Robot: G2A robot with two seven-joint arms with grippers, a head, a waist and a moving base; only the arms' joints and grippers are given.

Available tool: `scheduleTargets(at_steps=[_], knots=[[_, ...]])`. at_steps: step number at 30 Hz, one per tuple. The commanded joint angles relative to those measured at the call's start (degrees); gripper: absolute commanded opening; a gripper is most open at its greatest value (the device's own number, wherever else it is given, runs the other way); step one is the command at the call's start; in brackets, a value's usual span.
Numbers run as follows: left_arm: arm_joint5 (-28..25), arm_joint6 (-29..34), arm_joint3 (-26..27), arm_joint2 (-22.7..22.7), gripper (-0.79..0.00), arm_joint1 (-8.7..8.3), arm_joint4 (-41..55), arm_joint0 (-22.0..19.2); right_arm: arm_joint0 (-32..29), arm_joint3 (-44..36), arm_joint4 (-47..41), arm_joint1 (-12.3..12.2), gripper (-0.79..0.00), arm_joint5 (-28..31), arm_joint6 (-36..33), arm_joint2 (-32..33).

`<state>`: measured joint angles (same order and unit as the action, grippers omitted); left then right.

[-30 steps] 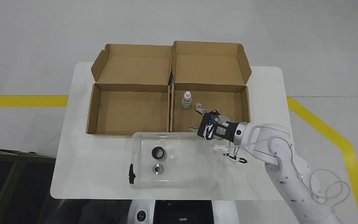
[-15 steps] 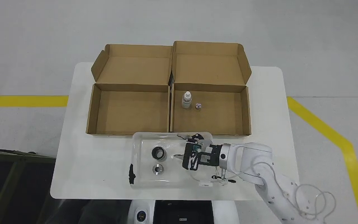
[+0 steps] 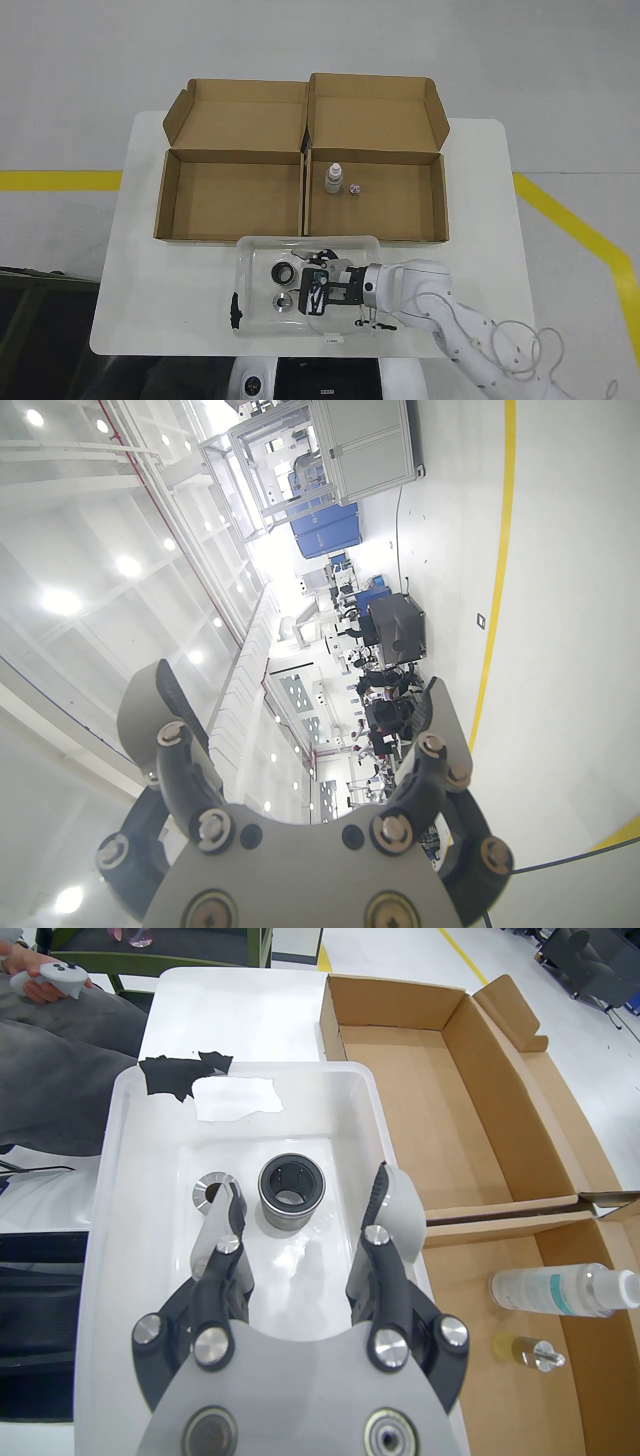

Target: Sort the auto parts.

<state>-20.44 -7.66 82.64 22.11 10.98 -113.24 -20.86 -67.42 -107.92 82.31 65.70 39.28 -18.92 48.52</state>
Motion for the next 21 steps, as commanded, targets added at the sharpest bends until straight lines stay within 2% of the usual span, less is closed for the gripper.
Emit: scheduleTargets(at_steps=[1,8,21], knots=[[0.0,0.0,0.0,0.0,0.0,0.0,0.0,0.0,0.8,0.9,0.1,0.3,-0.249,-0.5,0.0,-1.0],[0.0,0.0,0.0,0.0,0.0,0.0,0.0,0.0,3.8,5.1,-0.2,1.6,-0.219,-1.4,-0.3,-4.2],[0.0,0.0,0.0,0.0,0.0,0.0,0.0,0.0,7.1,9.9,-1.9,3.4,-0.289,-2.0,-0.5,-7.4]])
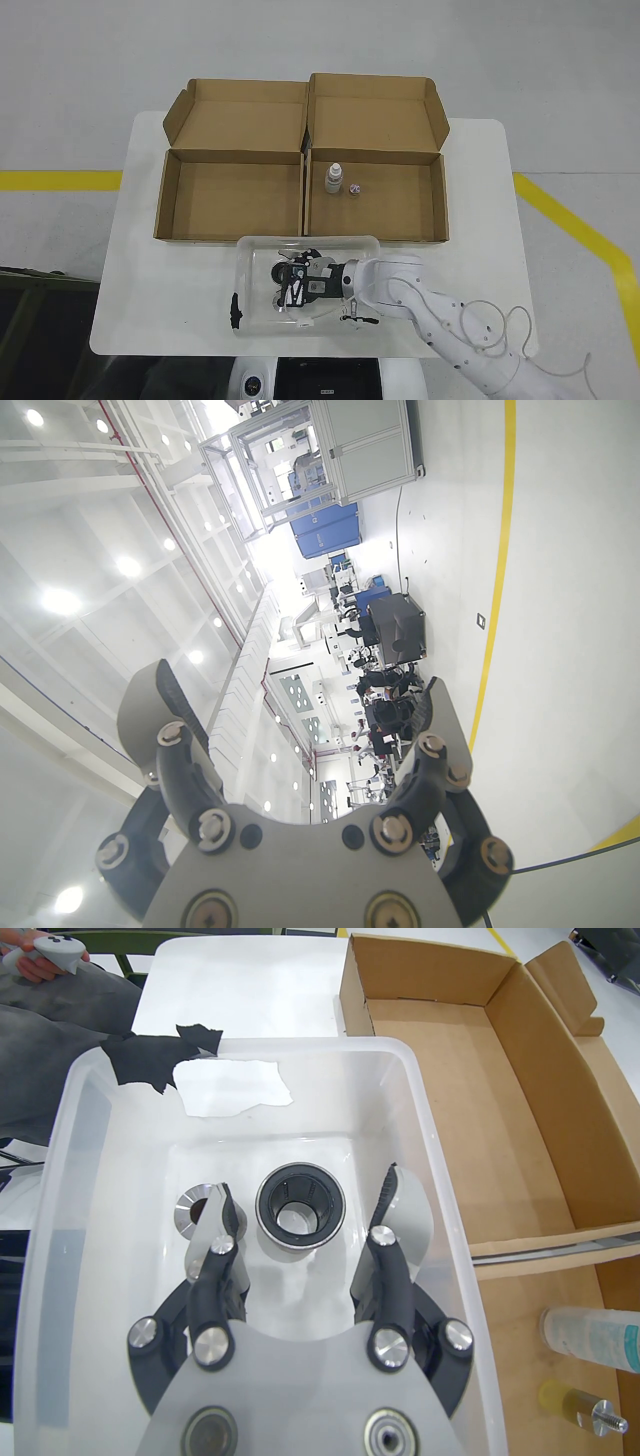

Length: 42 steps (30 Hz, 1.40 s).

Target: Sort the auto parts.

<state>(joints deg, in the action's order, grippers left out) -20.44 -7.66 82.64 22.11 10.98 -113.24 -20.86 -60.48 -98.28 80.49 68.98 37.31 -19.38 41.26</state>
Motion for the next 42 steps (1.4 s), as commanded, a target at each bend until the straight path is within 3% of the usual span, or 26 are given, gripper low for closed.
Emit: scheduleTargets(at_steps=[1,33,37,40,42], knots=[[0.0,0.0,0.0,0.0,0.0,0.0,0.0,0.0,0.4,0.6,-0.3,0.2,-0.283,-0.1,0.0,-0.3],[0.0,0.0,0.0,0.0,0.0,0.0,0.0,0.0,3.0,7.8,-0.4,2.8,-0.342,-0.2,1.2,-3.3],[0.0,0.0,0.0,0.0,0.0,0.0,0.0,0.0,3.4,8.5,-0.7,3.0,-0.48,0.2,1.6,-3.5],[0.0,0.0,0.0,0.0,0.0,0.0,0.0,0.0,3.6,9.0,-1.2,3.2,-0.785,0.7,2.1,-3.5],[0.0,0.0,0.0,0.0,0.0,0.0,0.0,0.0,3.8,9.1,-1.5,3.3,-0.785,1.0,2.5,-3.4]])
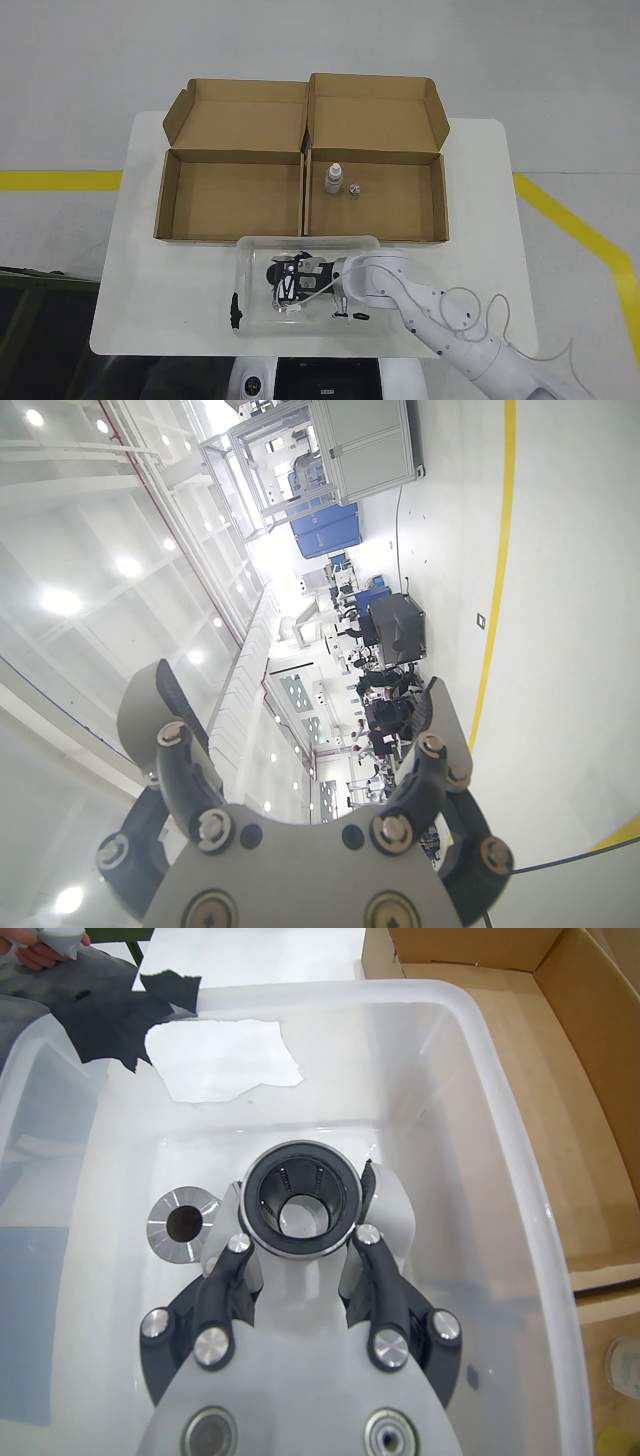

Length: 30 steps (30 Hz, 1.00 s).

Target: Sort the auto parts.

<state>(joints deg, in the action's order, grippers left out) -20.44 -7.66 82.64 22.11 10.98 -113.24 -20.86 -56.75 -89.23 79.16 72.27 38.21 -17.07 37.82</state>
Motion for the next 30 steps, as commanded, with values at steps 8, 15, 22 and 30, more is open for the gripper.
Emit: scheduleTargets(at_steps=[8,15,22,30], knots=[[0.0,0.0,0.0,0.0,0.0,0.0,0.0,0.0,-0.2,-0.7,-2.1,0.0,-0.785,1.9,2.4,1.5],[0.0,0.0,0.0,0.0,0.0,0.0,0.0,0.0,-1.3,-3.1,-5.0,-0.7,-0.785,4.4,3.6,4.2],[0.0,0.0,0.0,0.0,0.0,0.0,0.0,0.0,-2.6,-7.7,-8.7,-1.5,-0.785,6.1,4.9,7.9],[0.0,0.0,0.0,0.0,0.0,0.0,0.0,0.0,-3.5,-11.9,-10.5,-2.1,-0.785,6.1,5.4,11.0]])
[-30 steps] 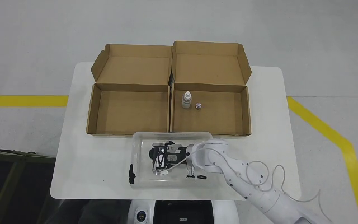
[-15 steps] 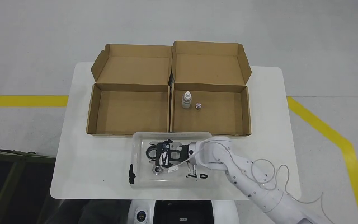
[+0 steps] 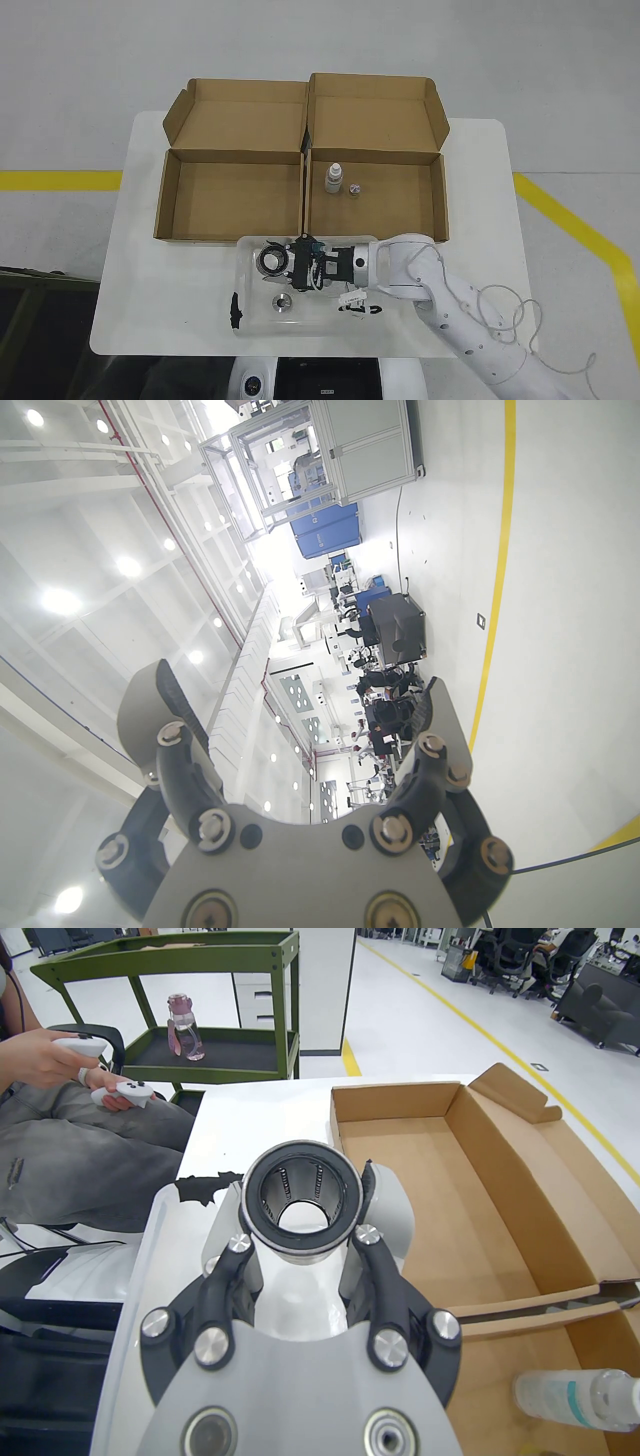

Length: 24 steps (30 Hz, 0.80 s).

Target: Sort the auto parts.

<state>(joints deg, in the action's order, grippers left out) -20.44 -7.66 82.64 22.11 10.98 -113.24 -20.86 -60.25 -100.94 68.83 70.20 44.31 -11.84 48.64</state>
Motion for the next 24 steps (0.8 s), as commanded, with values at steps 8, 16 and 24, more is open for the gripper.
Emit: scheduleTargets(at_steps=[8,16,24], knots=[[0.0,0.0,0.0,0.0,0.0,0.0,0.0,0.0,0.9,-1.9,-3.3,0.2,-0.785,-0.9,4.3,1.8],[0.0,0.0,0.0,0.0,0.0,0.0,0.0,0.0,2.1,-2.1,-5.2,0.6,-0.785,-3.1,7.3,3.3],[0.0,0.0,0.0,0.0,0.0,0.0,0.0,0.0,2.6,0.1,-7.0,1.0,-0.785,-5.3,10.3,3.9]])
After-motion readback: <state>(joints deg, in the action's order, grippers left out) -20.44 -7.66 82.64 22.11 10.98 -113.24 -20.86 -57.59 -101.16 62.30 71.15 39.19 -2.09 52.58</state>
